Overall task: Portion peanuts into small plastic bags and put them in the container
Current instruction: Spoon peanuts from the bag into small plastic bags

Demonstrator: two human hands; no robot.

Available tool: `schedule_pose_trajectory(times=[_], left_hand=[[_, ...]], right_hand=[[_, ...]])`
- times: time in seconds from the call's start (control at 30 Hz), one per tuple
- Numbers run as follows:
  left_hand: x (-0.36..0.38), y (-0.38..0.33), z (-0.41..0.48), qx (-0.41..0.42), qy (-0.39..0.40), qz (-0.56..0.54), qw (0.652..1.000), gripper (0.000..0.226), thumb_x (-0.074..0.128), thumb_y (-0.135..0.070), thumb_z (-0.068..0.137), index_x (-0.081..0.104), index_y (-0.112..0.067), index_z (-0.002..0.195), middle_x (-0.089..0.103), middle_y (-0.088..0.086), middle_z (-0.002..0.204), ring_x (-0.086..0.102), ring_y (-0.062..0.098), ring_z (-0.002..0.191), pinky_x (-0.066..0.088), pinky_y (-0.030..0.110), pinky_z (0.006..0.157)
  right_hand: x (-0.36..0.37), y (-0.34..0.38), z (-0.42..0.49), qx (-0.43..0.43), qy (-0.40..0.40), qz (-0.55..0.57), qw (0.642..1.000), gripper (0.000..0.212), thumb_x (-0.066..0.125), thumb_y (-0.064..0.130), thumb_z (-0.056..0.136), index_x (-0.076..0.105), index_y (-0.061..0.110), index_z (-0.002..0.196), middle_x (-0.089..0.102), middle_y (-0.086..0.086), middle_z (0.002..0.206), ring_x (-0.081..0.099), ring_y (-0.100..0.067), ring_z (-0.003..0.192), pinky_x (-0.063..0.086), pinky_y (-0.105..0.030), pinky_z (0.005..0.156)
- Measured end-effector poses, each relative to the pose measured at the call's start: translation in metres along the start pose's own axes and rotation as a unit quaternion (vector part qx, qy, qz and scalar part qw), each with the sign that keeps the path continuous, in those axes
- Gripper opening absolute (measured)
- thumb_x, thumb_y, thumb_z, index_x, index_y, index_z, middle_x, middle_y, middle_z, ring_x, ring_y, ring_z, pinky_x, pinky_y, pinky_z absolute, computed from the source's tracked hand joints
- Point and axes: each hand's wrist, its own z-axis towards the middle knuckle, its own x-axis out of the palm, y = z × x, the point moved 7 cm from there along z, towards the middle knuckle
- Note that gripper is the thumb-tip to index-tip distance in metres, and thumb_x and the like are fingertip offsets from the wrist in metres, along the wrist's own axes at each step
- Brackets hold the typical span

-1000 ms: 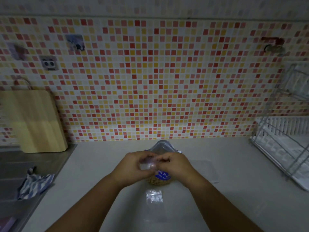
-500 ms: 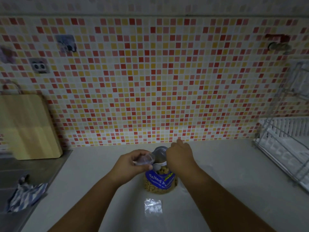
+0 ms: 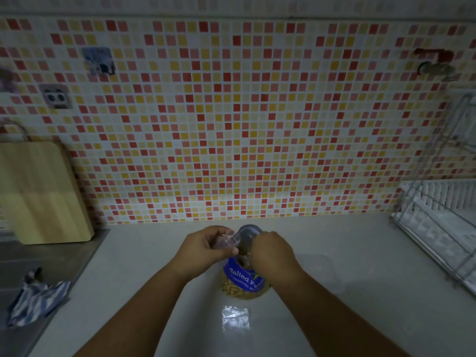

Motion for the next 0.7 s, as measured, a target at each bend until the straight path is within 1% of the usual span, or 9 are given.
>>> schedule_pose_trajectory(times=[0.1, 0.23, 0.33, 0.43, 0.53, 0.57, 0.63, 0.7], left_hand=[[0.000, 0.000, 0.000, -0.002, 0.003, -0.004, 1.000, 0.033, 0.078, -0.016, 0.072, 0.064, -0.030, 0.099, 0.070, -0.007, 0.099, 0.066, 0.004, 0.092, 0.054, 0.015, 0.072], [0.001, 0.001, -0.001, -0.008, 0.002, -0.015, 1.000, 0.034, 0.078, -0.015, 0.072, 0.065, -0.023, 0.102, 0.071, -0.002, 0.100, 0.067, 0.010, 0.094, 0.056, 0.024, 0.081], [0.003, -0.001, -0.001, -0.006, 0.003, -0.018, 1.000, 0.032, 0.077, -0.013, 0.073, 0.065, -0.023, 0.101, 0.071, 0.000, 0.100, 0.066, 0.011, 0.094, 0.055, 0.021, 0.079], [0.003, -0.003, 0.000, -0.004, 0.005, -0.020, 1.000, 0.030, 0.077, -0.013, 0.073, 0.065, -0.026, 0.097, 0.070, -0.001, 0.099, 0.066, 0.008, 0.092, 0.054, 0.016, 0.074], [0.004, -0.002, 0.000, -0.005, 0.009, -0.021, 1.000, 0.029, 0.076, -0.013, 0.074, 0.064, -0.029, 0.094, 0.070, -0.004, 0.097, 0.066, 0.008, 0.091, 0.053, 0.016, 0.073], [0.004, -0.001, 0.000, -0.008, 0.011, -0.021, 1.000, 0.028, 0.076, -0.014, 0.074, 0.065, -0.028, 0.094, 0.071, -0.004, 0.097, 0.066, 0.009, 0.091, 0.053, 0.016, 0.073], [0.004, 0.001, 0.001, -0.014, 0.015, -0.019, 1.000, 0.028, 0.077, -0.017, 0.073, 0.066, -0.026, 0.098, 0.072, -0.003, 0.096, 0.067, 0.009, 0.091, 0.053, 0.017, 0.074], [0.003, 0.003, 0.002, -0.019, 0.022, -0.016, 0.999, 0.031, 0.077, -0.020, 0.073, 0.066, -0.024, 0.101, 0.072, -0.003, 0.097, 0.067, 0.009, 0.092, 0.055, 0.023, 0.078]], right_hand=[[0.003, -0.001, 0.000, -0.001, 0.001, -0.020, 1.000, 0.048, 0.058, 0.019, 0.089, 0.045, 0.008, 0.134, 0.048, -0.013, 0.129, 0.051, -0.025, 0.117, 0.043, -0.033, 0.098], [0.006, -0.002, 0.001, 0.000, -0.022, -0.034, 0.999, 0.044, 0.059, 0.020, 0.088, 0.050, 0.006, 0.129, 0.053, -0.012, 0.124, 0.053, -0.025, 0.113, 0.044, -0.032, 0.095], [0.004, -0.001, 0.007, 0.001, -0.024, -0.070, 0.997, 0.041, 0.057, 0.024, 0.089, 0.053, 0.008, 0.125, 0.055, -0.012, 0.123, 0.050, -0.028, 0.114, 0.040, -0.036, 0.098], [0.009, -0.004, 0.015, 0.039, 0.013, -0.098, 0.994, 0.054, 0.062, 0.037, 0.085, 0.048, 0.016, 0.133, 0.052, -0.006, 0.127, 0.043, -0.026, 0.120, 0.032, -0.038, 0.103], [0.017, -0.010, 0.017, 0.072, 0.013, -0.051, 0.996, 0.056, 0.065, 0.044, 0.082, 0.050, 0.019, 0.130, 0.053, -0.003, 0.125, 0.043, -0.025, 0.119, 0.030, -0.037, 0.101], [0.015, -0.012, 0.015, 0.081, 0.006, -0.038, 0.996, 0.051, 0.064, 0.043, 0.083, 0.052, 0.019, 0.127, 0.054, -0.002, 0.123, 0.044, -0.024, 0.118, 0.029, -0.037, 0.100], [0.006, -0.017, 0.012, 0.087, -0.018, -0.025, 0.996, 0.031, 0.055, 0.032, 0.090, 0.057, 0.019, 0.119, 0.058, 0.000, 0.117, 0.050, -0.021, 0.113, 0.030, -0.034, 0.099], [-0.004, -0.027, 0.011, 0.110, -0.032, 0.007, 0.993, 0.023, 0.046, 0.024, 0.093, 0.060, 0.019, 0.110, 0.061, 0.000, 0.107, 0.054, -0.019, 0.106, 0.032, -0.032, 0.096]])
